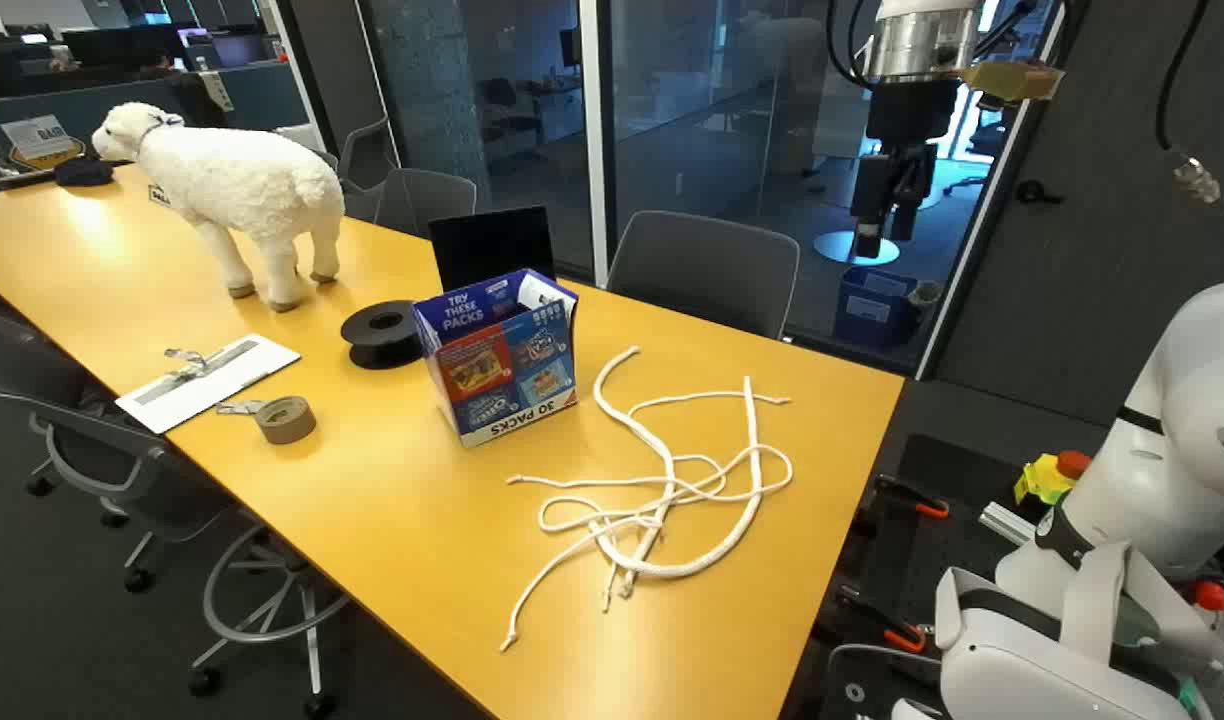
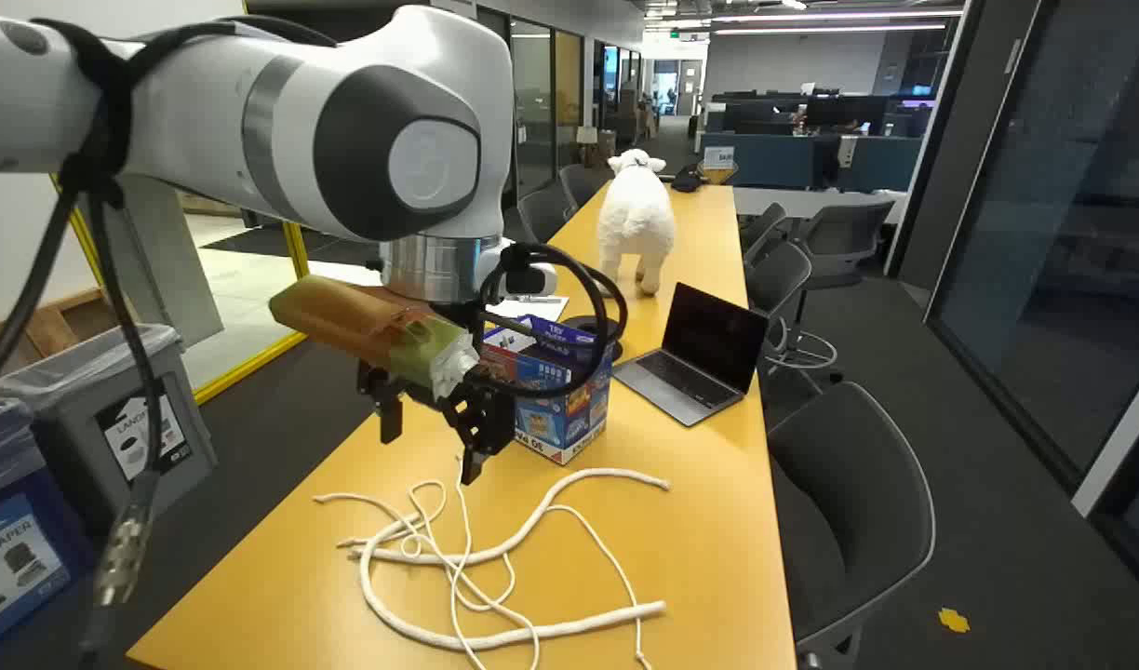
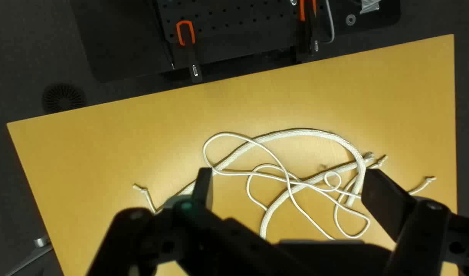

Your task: Put the white ropes inside the blue box

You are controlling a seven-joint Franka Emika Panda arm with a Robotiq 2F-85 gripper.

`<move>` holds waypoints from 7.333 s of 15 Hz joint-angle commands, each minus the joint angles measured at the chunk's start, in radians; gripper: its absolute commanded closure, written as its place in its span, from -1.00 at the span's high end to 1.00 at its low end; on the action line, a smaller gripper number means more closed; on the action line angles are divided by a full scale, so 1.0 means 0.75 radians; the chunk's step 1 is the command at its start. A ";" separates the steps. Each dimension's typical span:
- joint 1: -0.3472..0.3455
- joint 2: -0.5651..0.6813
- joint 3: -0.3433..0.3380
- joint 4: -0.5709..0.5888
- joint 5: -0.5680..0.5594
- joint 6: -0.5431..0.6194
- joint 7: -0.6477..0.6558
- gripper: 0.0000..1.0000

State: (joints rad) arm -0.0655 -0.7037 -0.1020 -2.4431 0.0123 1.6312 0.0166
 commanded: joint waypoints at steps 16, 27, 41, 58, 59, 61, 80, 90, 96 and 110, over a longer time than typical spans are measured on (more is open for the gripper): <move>0.138 0.348 0.233 -0.354 0.126 0.794 0.167 1.00; 0.160 1.091 0.336 -0.131 -0.111 1.334 0.752 1.00; 0.273 1.620 0.105 0.360 0.090 1.303 1.093 1.00; 0.212 1.612 0.097 0.279 0.207 1.376 0.928 1.00; 0.212 1.615 0.097 0.274 0.209 1.381 0.927 1.00; 0.212 1.615 0.099 0.265 0.215 1.389 0.925 1.00; 0.221 1.666 0.092 0.269 0.272 1.502 0.928 -0.29; 0.240 1.668 0.068 0.317 0.293 1.515 0.996 -0.71; 0.299 1.596 0.051 0.520 0.291 1.521 1.136 -0.72; 0.411 1.687 -0.123 1.500 0.007 1.306 1.783 -0.72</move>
State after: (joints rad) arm 0.2275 0.4874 -0.1597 -1.5149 0.0774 2.6684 1.2406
